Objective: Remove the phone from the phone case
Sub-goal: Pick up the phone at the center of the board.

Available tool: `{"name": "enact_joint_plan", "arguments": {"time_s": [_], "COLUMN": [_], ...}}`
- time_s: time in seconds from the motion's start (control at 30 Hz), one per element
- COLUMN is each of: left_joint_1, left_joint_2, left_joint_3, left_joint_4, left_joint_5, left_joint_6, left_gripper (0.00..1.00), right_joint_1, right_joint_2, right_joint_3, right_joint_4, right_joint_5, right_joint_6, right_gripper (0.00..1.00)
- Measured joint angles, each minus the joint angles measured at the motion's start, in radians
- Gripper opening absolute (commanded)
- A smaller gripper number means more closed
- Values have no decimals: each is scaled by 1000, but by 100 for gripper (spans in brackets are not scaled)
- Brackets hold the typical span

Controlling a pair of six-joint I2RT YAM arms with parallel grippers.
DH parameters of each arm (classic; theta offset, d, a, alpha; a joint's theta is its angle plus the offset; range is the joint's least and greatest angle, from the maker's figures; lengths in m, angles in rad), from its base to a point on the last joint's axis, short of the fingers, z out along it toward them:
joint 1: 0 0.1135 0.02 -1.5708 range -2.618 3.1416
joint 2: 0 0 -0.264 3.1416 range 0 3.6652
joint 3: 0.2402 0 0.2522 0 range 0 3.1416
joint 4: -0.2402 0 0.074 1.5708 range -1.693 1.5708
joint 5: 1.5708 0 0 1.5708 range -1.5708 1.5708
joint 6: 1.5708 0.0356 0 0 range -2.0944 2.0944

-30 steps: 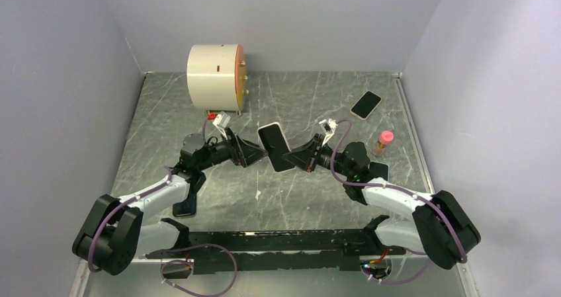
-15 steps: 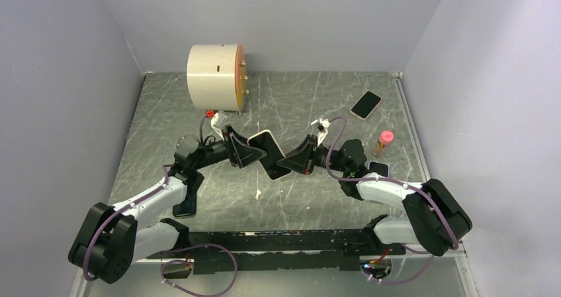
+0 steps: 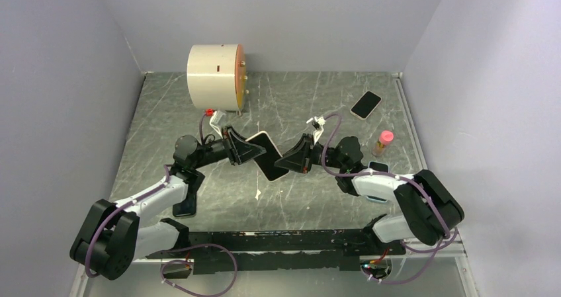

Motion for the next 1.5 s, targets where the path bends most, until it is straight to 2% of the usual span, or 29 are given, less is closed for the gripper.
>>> {"name": "enact_joint_plan", "arguments": {"time_s": [0.1,0.2,0.3,0.37,0.47,0.73,0.97,1.3,1.5], "left_joint_1": [1,1,1,1,1,1,1,1,1], "left_joint_2": [-4,-26,-57,-80,-134,-195,-191,-206,-218], "left_joint_3": [0,0,-1,-4,-17,-66,-80,-90,-106], "left_joint_4": [20,17,-31,-62,-119,-117,-56,3,2], "left_joint_5": [16,17,-12,-46,-130,-331,-398,-500,-531], "left_joint_6": [-21,-22,-12,-8,-9,-68,-137,-232,-274], "left_gripper": [3,3,2,2,3,2,3,3,3], "right_joint_1": [0,-2,-5,-6,-7,19,47,71,72], "right_joint_2": [14,20,20,16,3,-24,18,173,213], "right_joint_3": [0,0,7,10,10,5,-10,-11,17], "right_joint_4": [31,66,79,76,64,53,136,325,355], "right_joint_5": [-10,-21,-2,16,57,158,216,215,203], "right_joint_6": [24,47,44,33,17,-5,32,137,173], "right_gripper": [19,45,65,74,80,84,83,71,61]}}
